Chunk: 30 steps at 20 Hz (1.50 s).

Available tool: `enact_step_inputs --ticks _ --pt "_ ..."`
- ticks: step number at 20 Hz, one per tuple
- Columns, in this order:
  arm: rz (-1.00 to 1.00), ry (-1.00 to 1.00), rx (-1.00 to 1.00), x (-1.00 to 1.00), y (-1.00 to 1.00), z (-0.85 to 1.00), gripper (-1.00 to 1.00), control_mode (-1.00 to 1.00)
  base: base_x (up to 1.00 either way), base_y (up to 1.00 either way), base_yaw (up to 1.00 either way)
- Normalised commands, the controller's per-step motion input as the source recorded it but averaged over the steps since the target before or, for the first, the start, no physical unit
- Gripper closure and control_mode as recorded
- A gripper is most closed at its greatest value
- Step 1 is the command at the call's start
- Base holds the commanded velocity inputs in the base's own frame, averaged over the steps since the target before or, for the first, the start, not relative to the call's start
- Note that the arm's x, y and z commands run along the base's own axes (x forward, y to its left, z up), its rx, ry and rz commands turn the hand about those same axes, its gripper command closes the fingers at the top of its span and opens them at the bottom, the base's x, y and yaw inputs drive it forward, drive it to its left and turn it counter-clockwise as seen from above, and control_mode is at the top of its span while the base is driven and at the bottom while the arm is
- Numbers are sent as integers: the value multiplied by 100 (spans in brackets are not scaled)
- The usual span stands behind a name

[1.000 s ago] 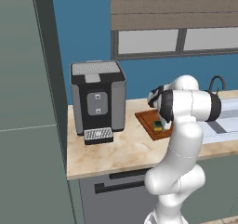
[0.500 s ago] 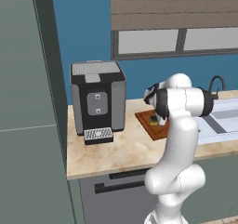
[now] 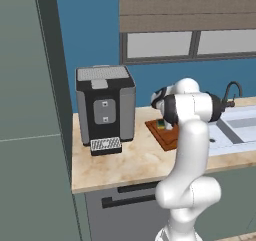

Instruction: Pick up the sponge from the counter and clean the cutting board by briefly scrubbing or pressing down on the cutting board. Once finished, release the sponge.

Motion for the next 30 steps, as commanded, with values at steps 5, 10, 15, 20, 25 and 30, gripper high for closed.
enact_step_inputs --ticks 5,10,15,20,25,30 --pt "0 0 0 37 -2 -28 100 -100 0 0 0" --pt "0 -1 -3 12 -31 -47 100 -100 0 0 0" --pt "0 0 -6 0 -66 -56 100 -100 0 0 0" --pt "1 -4 -9 0 -82 -50 100 -100 0 0 0" --pt "1 -9 -10 0 -84 -41 100 -100 0 0 0" --pt "1 -9 -8 -1 -83 -45 100 -100 0 0 0"
